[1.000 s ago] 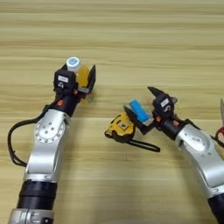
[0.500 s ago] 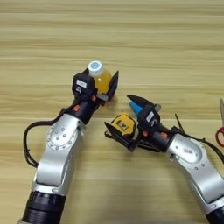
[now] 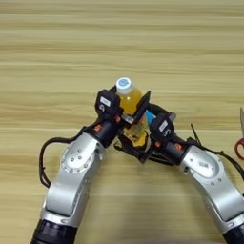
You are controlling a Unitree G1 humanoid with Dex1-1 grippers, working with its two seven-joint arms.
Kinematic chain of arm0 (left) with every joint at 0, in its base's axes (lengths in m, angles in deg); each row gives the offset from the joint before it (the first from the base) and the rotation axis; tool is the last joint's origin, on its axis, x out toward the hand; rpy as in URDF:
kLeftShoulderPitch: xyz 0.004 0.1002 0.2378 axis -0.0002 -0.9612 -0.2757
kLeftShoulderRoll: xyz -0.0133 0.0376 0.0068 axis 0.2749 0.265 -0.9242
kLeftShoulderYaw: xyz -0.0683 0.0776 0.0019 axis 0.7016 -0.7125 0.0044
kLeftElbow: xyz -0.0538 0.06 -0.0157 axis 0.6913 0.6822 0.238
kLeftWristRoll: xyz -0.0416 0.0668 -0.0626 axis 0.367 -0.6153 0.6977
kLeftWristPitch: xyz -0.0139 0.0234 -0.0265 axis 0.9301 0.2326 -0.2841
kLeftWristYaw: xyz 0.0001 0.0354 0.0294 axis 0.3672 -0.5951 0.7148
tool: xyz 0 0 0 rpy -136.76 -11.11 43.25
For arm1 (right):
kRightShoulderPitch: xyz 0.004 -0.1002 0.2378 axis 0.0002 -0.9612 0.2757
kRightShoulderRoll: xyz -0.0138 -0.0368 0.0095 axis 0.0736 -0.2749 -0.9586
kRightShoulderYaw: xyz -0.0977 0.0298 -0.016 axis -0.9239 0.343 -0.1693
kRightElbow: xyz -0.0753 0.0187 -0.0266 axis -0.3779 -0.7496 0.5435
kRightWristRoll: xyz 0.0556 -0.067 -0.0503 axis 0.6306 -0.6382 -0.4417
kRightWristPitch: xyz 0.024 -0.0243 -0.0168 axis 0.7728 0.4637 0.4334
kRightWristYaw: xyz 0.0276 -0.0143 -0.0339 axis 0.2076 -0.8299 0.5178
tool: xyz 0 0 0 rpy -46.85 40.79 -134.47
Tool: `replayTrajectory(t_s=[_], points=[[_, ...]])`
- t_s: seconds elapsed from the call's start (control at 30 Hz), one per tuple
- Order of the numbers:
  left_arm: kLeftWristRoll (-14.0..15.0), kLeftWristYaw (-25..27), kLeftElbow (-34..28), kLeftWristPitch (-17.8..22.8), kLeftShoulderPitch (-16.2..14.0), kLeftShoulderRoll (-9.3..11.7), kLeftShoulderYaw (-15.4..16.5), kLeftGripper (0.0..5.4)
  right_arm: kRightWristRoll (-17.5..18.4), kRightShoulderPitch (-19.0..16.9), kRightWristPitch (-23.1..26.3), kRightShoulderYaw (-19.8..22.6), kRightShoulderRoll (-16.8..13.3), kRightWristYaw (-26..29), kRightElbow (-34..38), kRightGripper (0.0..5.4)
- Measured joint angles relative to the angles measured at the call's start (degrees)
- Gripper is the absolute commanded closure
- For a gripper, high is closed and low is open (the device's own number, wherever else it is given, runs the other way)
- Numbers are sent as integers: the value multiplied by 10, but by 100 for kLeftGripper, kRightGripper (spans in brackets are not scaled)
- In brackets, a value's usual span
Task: Move the objects on the table
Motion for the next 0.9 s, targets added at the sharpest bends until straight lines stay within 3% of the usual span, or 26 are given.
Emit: replayTrajectory(t_s=[0.33, 0.9], points=[[0, 1, -9, 3, -11, -2, -24, 191, -3, 3, -10, 0, 0, -1, -13, 0], [-6, 0, 0, -3, -13, -2, -27, 191, 8, 3, -11, 17, 7, -1, -14, 185]])
